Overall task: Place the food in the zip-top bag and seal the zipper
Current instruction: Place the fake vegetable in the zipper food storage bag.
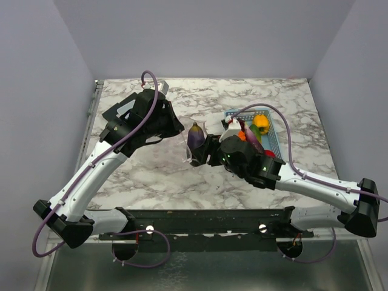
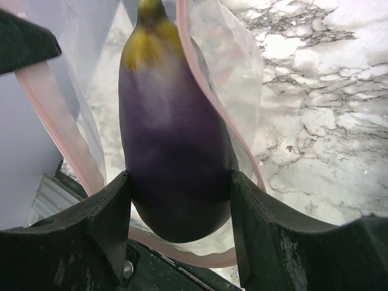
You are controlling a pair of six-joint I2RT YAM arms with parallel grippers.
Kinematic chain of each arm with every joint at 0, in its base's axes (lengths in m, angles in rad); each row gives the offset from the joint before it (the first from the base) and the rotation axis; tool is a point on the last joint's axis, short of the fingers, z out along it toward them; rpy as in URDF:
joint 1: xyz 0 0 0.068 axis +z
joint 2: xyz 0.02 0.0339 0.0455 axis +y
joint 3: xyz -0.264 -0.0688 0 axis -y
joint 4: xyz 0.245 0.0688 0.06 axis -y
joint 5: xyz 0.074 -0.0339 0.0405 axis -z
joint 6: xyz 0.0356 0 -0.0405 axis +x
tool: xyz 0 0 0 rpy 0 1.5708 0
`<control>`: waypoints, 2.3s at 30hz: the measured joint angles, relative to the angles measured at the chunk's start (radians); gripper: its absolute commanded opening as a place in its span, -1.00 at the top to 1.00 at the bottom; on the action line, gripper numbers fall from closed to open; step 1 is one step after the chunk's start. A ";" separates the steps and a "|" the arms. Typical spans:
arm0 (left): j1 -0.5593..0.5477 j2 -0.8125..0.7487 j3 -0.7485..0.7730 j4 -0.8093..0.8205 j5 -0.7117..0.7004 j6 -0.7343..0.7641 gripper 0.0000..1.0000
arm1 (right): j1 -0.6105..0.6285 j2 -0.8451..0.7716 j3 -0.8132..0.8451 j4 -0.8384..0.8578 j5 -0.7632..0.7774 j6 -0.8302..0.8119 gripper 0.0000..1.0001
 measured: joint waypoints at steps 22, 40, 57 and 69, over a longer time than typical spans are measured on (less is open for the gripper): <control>0.000 -0.016 -0.036 0.035 0.050 0.000 1.00 | 0.019 0.045 0.112 -0.085 0.023 0.084 0.40; 0.000 -0.064 -0.055 0.048 0.082 0.000 1.00 | 0.021 0.119 0.249 -0.218 0.029 0.152 -0.55; 0.000 -0.087 -0.072 0.053 0.083 -0.008 1.00 | 0.021 0.031 0.283 -0.278 -0.012 0.109 -0.53; 0.000 -0.089 -0.072 0.054 0.082 -0.007 1.00 | 0.023 -0.087 0.336 -0.453 0.081 0.002 -0.53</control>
